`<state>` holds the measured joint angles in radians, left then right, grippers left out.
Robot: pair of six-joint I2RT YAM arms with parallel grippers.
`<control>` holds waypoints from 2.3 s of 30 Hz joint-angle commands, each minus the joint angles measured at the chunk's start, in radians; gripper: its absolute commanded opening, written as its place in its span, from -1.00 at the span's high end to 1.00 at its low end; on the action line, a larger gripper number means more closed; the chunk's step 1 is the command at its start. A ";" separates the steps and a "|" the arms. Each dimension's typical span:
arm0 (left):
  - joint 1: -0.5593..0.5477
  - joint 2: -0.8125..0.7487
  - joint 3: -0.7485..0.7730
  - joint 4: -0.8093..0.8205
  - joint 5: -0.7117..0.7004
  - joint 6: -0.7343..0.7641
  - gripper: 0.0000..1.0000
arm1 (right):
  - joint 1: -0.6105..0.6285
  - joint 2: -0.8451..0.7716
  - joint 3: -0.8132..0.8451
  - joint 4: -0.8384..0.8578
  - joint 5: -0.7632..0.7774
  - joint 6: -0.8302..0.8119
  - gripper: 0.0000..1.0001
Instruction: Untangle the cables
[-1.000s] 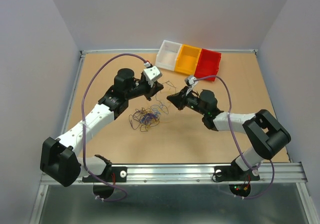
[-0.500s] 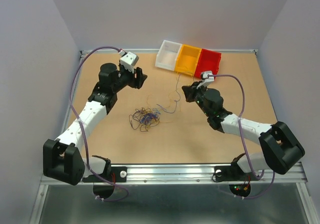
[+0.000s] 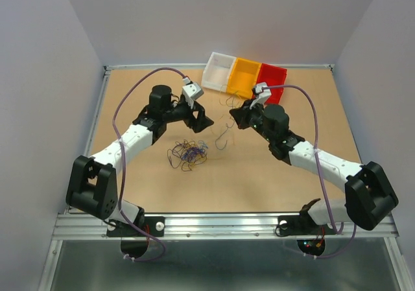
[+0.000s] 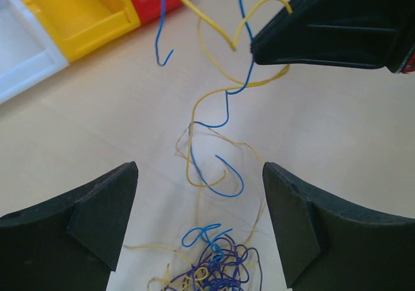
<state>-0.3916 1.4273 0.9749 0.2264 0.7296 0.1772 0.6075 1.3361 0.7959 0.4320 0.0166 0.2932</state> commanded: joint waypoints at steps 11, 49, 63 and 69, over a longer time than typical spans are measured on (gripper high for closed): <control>-0.105 0.002 -0.044 0.143 0.096 0.084 -0.55 | -0.003 -0.038 0.077 -0.010 -0.040 -0.014 0.99; -0.158 0.148 0.059 0.309 0.030 -0.062 0.54 | -0.003 -0.037 0.100 0.030 -0.179 0.027 0.99; -0.161 0.133 0.045 0.320 -0.051 -0.062 1.00 | -0.003 -0.081 0.057 0.036 -0.103 0.047 0.99; -0.116 0.124 0.031 0.330 -0.091 -0.090 1.00 | -0.003 -0.176 0.003 -0.007 0.014 0.043 0.99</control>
<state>-0.5343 1.5875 0.9993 0.4915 0.6640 0.1062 0.6075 1.2316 0.8265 0.4076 -0.0616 0.3367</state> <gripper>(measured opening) 0.017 0.027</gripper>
